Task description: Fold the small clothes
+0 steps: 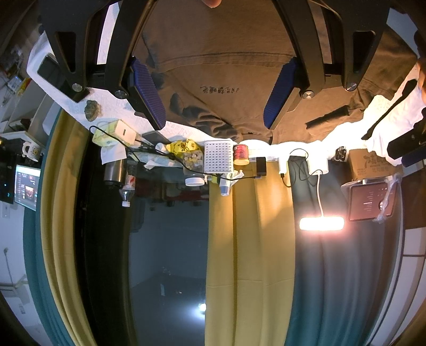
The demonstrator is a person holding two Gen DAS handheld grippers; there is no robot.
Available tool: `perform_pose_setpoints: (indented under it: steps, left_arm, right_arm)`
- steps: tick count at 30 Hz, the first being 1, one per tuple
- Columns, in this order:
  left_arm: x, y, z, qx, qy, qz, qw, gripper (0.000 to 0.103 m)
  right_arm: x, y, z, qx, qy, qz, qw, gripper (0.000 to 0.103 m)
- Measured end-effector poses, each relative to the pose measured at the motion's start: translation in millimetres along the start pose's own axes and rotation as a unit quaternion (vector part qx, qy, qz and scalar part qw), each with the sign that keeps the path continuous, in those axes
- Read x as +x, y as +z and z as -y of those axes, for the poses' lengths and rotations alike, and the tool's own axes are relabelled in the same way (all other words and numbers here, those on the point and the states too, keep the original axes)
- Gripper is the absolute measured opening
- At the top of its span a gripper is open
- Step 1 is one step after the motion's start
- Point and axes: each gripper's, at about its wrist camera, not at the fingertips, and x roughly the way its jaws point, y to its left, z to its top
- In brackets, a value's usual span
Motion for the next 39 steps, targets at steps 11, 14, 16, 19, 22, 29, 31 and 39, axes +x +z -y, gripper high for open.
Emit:
perform_pose_setpoints:
  steps: [11,14,16,19,22,29,31,39]
  left_arm:
    - [1.3,0.1,2.0,0.000,-0.001,-0.003,1.0000,0.102]
    - [1.7,0.1,2.2,0.000,0.001,-0.005,1.0000,0.102]
    - [3.7,0.2,3.1,0.000,0.005,-0.012,0.9999,0.102]
    - [9.2,-1.4,5.0,0.002,0.007,-0.028,0.9996,0.102]
    - [10.2,-3.9,7.8,0.007,0.005,-0.035,0.9993,0.102]
    - [11.6,-5.3,4.9,0.006,0.012,-0.037,0.9992,0.102]
    - [13.4,-4.6,1.1,-0.002,0.012,-0.042,0.9990,0.102]
    - [15.2,-5.6,0.3,0.007,-0.008,-0.050,0.9987,0.102]
  right_arm:
    - [0.4,-0.6,-0.4,0.000,0.001,-0.001,1.000,0.079]
    - [0.4,-0.6,-0.1,0.000,0.002,-0.002,1.000,0.079]
    - [-0.8,-1.9,-0.3,0.001,0.003,-0.002,1.000,0.079]
    - [-0.1,-3.4,1.3,0.006,0.001,-0.003,1.000,0.079]
    - [2.1,-4.7,1.7,0.008,-0.001,-0.008,1.000,0.079]
    - [2.1,-5.2,-2.6,0.004,0.004,-0.009,1.000,0.079]
    - [3.5,-4.5,-2.3,0.003,0.004,-0.011,1.000,0.079]
    - [3.8,-4.6,-3.4,0.002,0.005,-0.013,1.000,0.079]
